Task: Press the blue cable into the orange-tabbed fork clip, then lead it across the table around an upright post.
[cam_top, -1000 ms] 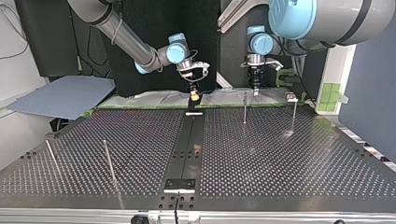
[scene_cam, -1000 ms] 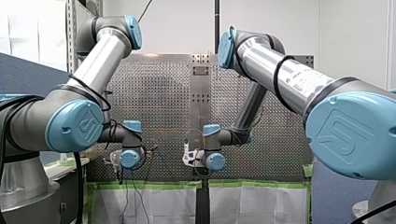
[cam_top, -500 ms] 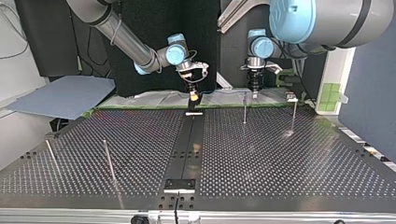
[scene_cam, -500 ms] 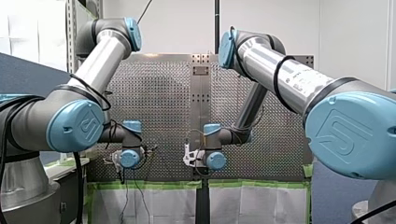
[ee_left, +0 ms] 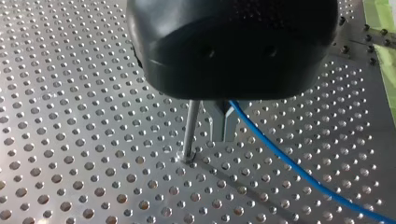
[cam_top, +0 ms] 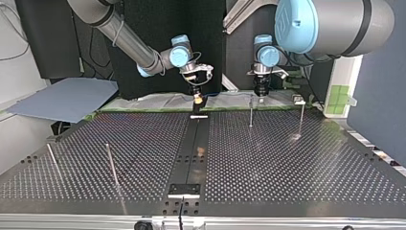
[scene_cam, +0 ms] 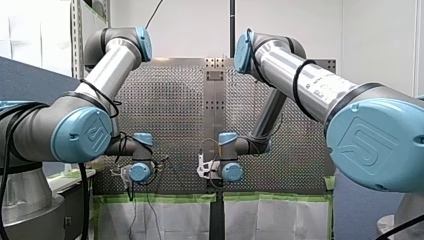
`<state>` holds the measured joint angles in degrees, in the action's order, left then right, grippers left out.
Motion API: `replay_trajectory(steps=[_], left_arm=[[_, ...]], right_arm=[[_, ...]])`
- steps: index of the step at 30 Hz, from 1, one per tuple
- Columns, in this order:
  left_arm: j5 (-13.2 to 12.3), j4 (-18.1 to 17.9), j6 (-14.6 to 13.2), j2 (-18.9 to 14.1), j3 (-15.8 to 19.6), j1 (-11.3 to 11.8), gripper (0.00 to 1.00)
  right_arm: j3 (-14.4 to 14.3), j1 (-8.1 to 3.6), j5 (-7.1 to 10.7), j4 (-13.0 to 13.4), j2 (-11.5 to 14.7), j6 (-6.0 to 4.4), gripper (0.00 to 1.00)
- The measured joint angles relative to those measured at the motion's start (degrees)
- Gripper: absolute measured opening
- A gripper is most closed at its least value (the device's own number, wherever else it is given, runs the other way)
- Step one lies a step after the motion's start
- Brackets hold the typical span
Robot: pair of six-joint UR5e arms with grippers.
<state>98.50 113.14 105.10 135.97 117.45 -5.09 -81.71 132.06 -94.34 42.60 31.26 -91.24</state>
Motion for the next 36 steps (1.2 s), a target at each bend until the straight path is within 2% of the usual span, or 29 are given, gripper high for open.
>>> replay_trajectory(steps=[11,18,24,30,31,32,33,35,36], left_arm=[[-0.03,1.14,-0.13,-0.01,-0.98,0.97,0.00],[-0.23,3.42,-1.21,-0.01,-3.17,1.08,0.00],[-1.12,5.98,-0.48,0.01,-5.58,1.45,0.00],[-1.77,6.28,0.38,0.02,-6.32,2.17,0.00],[-1.84,6.19,0.21,0.02,-6.34,2.27,0.04],[-1.93,6.12,-0.07,0.02,-6.35,2.38,0.15],[-2.07,6.08,-0.45,0.02,-6.36,2.51,0.15],[-2.42,6.10,-0.89,0.02,-6.36,2.72,0.26],[-2.70,6.20,-1.10,0.02,-6.36,2.88,0.26]], right_arm=[[1.22,-0.87,0.07,-0.37,0.00,-0.01,0.00],[2.27,-1.69,0.11,-0.85,0.00,-0.01,0.00],[2.73,-2.03,0.12,-1.03,0.00,-0.01,0.00],[3.80,-3.06,0.11,-1.78,0.00,0.00,0.00],[3.87,-3.15,0.11,-1.82,0.00,-0.01,0.00],[3.93,-3.21,0.11,-1.84,0.00,-0.01,0.00],[3.97,-3.26,0.11,-1.87,0.00,-0.01,0.00],[4.01,-3.31,0.11,-1.88,0.00,-0.01,0.00],[4.01,-3.32,0.11,-1.88,0.00,-0.01,0.00]])
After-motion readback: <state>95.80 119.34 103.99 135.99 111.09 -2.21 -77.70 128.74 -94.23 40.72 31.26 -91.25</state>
